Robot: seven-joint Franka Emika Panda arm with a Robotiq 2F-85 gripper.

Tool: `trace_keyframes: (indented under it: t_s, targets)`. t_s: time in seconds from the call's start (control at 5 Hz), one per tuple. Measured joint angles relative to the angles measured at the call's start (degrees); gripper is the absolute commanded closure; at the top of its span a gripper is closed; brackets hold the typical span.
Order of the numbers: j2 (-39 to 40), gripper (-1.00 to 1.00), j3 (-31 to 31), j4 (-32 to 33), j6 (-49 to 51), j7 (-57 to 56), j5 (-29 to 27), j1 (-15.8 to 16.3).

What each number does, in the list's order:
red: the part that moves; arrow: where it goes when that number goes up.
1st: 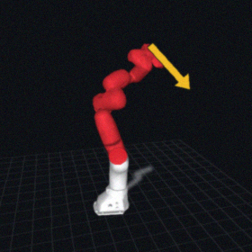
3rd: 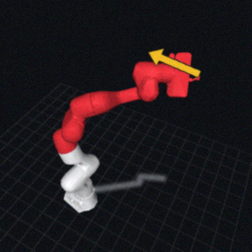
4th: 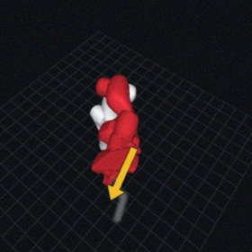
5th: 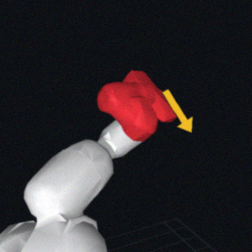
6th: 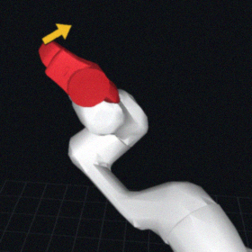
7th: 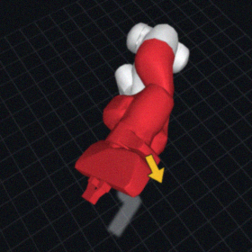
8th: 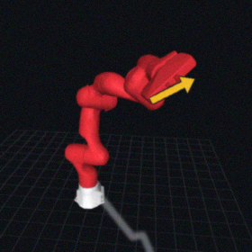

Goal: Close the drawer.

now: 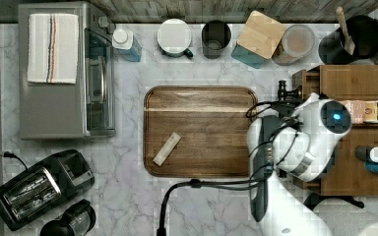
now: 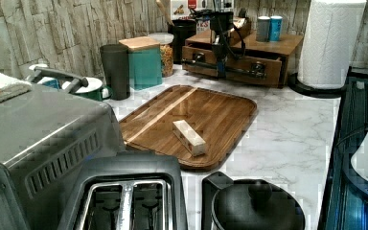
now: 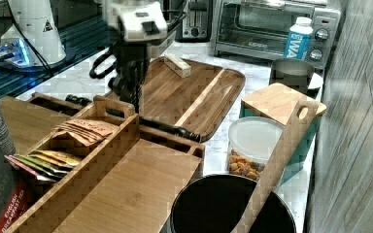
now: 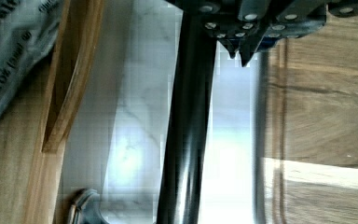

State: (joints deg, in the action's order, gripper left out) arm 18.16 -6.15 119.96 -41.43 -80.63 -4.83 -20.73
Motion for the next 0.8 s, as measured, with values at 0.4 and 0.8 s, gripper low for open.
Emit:
trace_keyframes:
  t_s: [0.4,0.8]
  targets:
    - [4.8,1.00,0.0,-7.6,4.4,-2.8,-6.5,-6.2]
    - [2.4,1.00,-0.8,-2.5,-3.7,4.0,0.6,-2.3]
